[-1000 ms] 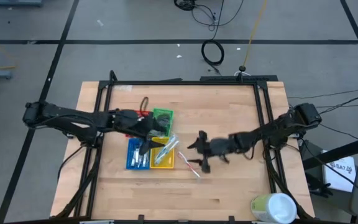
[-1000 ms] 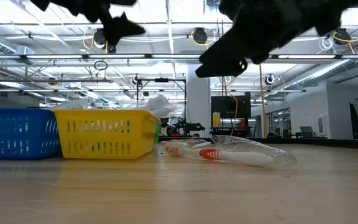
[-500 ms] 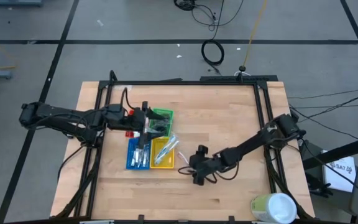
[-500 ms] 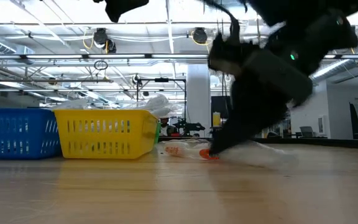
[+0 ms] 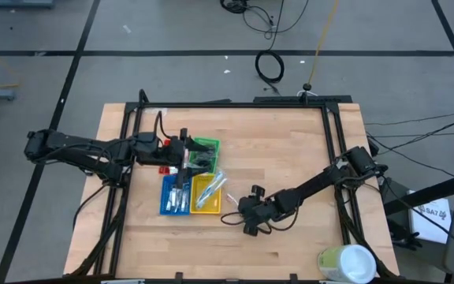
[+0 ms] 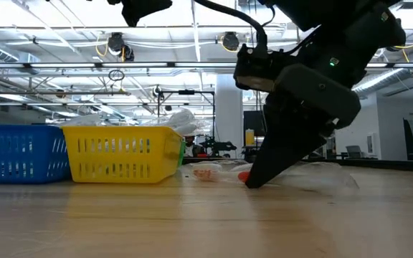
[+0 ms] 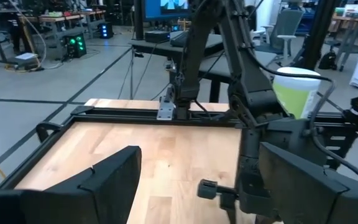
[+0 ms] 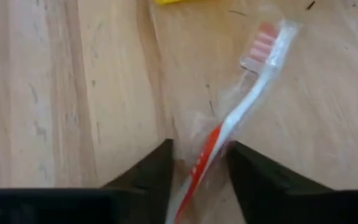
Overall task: Pick & Place Travel size toiletries
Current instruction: Put the orange toothbrush into the yellow bin
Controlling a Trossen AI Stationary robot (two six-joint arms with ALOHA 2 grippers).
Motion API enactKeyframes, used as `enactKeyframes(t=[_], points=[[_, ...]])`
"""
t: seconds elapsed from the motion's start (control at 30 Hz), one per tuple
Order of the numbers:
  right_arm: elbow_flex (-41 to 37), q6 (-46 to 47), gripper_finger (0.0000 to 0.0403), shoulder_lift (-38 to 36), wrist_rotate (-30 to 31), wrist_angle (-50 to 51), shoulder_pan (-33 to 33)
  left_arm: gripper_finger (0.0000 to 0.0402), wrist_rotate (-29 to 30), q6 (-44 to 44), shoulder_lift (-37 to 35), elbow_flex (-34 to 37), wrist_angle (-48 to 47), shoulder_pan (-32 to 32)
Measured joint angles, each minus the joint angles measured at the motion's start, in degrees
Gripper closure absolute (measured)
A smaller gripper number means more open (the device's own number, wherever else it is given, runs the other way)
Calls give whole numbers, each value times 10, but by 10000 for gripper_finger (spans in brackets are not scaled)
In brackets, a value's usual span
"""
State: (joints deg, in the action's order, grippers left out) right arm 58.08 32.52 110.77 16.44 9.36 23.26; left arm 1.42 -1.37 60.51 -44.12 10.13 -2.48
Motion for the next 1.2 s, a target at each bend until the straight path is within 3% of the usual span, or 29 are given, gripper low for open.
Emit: enactKeyframes(t=[0.17, 0.23, 0.33, 0.47, 0.63, 0.8, 1.03, 1.2], points=[[-1, -33, 362, 1, -7, 1, -8, 78, 6, -3, 0, 0, -2, 0], [-1, -62, 387, -7, -14, 0, -14, 78, 6, -6, 0, 0, -11, 0], [-1, -105, 385, -37, -9, -4, -24, 82, 6, -4, 0, 0, -27, 0], [-8, -164, 389, -106, 50, 49, -37, 89, 9, 9, 0, 0, -52, 2], [-42, -223, 389, -219, 121, -9, -62, 94, 34, 16, 0, 0, -78, 4], [-157, -304, 389, -302, 117, -275, -102, 87, 62, 8, 12, 0, -86, 7], [-323, -334, 389, -312, -44, -717, -183, 86, 98, 17, 47, 0, -69, 10], [-341, -320, 389, -290, -111, -809, -211, 96, 102, 25, 88, 0, -20, 10]])
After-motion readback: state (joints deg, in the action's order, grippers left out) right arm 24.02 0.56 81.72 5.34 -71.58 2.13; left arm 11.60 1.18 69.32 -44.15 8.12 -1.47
